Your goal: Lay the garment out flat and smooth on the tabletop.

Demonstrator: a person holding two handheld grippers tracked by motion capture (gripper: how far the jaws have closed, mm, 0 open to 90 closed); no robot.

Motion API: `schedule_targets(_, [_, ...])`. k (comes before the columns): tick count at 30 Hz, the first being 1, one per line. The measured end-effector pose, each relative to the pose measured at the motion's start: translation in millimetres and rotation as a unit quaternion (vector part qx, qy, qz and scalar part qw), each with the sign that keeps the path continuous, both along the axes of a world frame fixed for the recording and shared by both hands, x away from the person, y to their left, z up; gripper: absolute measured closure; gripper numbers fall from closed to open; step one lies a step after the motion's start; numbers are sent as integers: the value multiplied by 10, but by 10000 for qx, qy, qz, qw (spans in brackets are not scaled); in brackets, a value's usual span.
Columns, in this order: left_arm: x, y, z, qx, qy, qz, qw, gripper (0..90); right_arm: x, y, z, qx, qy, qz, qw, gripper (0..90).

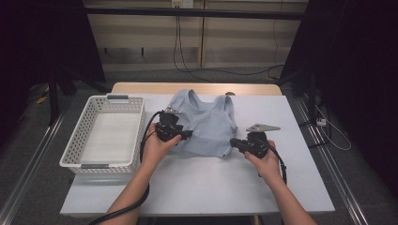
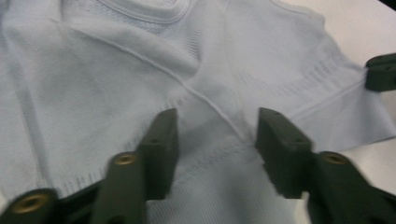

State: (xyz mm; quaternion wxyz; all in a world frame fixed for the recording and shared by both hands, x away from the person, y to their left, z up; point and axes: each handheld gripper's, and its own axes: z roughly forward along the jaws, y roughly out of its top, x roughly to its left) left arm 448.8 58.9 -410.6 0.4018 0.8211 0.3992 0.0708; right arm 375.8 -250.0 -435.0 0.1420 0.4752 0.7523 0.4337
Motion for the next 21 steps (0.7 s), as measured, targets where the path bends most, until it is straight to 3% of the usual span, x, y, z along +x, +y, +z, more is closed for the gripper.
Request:
schedule_targets(1, [1,1,4,43,-34,34,10000,366,-5,-33,6,8,-12,-32,10000,871])
schedule_targets(2, [3,11,10,96,-75,74,9999,241,-14,-93,10,45,-10,-78,10000,871])
schedule_targets(3, [3,11,10,96,-75,74,9999,216,-14,-93,10,45,-10,-78,10000,871])
schedule_targets(10, [18,88,46,137,-120,211,9996,164,-42,-249,15,61,-36,-263,9996,871])
schedule_targets(21, [15,103,29,241,-111,218,9994,149,-76,-447,28,123,-37,-439,9990,870])
